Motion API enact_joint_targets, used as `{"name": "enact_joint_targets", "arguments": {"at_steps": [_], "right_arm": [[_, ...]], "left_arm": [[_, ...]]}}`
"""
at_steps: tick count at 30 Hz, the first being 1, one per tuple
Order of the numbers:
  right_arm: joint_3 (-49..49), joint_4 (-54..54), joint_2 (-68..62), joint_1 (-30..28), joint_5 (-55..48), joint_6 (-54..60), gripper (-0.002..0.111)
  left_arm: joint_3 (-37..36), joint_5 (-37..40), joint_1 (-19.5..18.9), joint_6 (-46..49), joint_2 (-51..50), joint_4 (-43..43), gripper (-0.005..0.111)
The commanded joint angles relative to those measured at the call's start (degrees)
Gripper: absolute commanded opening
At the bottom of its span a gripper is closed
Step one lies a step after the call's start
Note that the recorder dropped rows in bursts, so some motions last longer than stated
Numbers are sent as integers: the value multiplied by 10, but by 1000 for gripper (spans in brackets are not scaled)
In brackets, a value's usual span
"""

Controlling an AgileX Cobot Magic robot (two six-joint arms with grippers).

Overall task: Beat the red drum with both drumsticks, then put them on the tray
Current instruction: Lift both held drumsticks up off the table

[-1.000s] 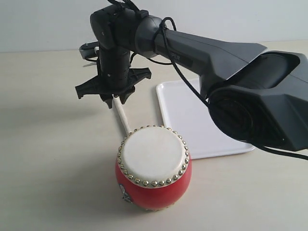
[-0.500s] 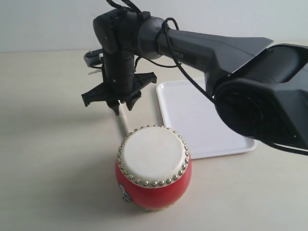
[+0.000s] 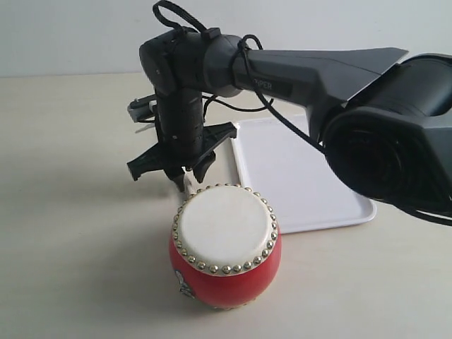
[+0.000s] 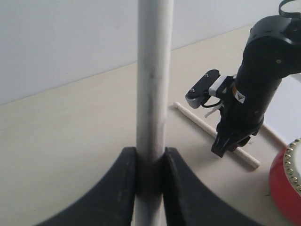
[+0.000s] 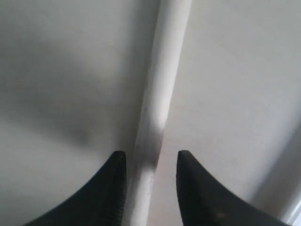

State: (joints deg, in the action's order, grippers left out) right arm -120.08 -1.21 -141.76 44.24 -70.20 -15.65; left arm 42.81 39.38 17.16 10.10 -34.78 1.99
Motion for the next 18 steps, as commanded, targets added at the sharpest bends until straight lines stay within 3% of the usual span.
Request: {"name": "enact_joint_targets", "arguments": {"at_steps": [1, 11, 12, 16, 18], "right_arm": [[8, -3, 6, 0, 2, 6, 36], [8, 18, -9, 8, 2, -4, 33], [8, 16, -9, 8, 2, -7, 30], [8, 6, -9, 8, 2, -12, 2], [8, 5, -9, 8, 2, -12, 0]], "left_arm": [[-1, -3, 4, -2, 1, -2, 0], [-1, -8, 4, -3, 1, -2, 0], [-1, -8, 4, -3, 1, -2, 0], [-1, -6, 4, -3, 1, -2, 0], [-1, -6, 4, -3, 1, -2, 0]]}}
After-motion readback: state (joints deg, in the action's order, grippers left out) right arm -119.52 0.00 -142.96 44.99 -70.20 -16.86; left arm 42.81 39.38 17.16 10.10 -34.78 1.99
